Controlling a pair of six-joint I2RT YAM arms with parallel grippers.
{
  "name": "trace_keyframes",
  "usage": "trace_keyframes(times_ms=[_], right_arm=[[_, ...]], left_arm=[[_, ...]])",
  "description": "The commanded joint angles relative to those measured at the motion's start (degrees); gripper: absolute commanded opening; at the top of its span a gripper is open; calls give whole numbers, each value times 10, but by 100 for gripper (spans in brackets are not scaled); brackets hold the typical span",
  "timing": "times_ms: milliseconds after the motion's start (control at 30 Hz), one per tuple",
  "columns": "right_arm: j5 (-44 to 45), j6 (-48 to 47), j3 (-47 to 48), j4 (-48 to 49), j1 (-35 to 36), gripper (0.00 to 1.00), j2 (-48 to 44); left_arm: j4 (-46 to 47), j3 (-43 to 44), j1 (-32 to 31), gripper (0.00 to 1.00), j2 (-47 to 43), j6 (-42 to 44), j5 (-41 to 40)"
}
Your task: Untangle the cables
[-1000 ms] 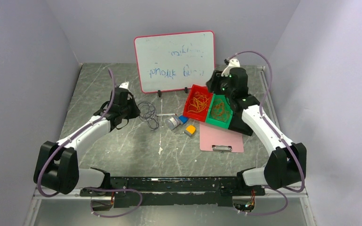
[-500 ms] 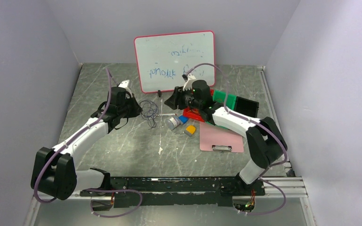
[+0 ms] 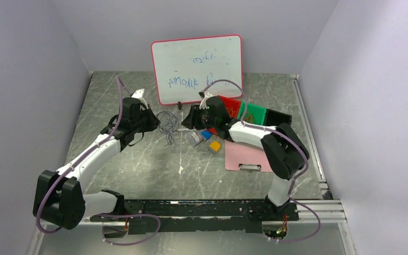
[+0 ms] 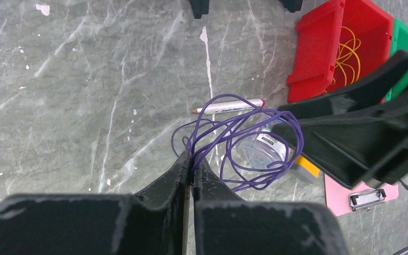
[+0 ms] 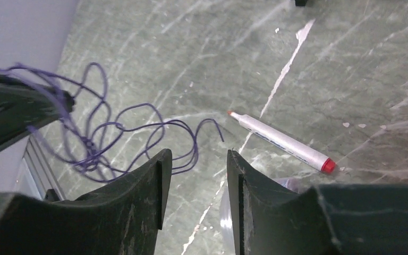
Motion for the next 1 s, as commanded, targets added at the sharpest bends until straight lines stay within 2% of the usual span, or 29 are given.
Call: trace_keyframes(times_ms=[0,200,467,967], right_arm=[[-3,-6,38,-7,2,47,49],[-26,-30,92,-30,5,48,108],[-31,-48,151,-81,16,48,160],[-39,-60,230,-151,35,47,214]], left_arm=[[16,16,4,7,0,1,1],[15,9,4,7,9,3,4],[-31,4,4,7,3,-4,-55],[-48,-22,4,7,-9,-16,-83]])
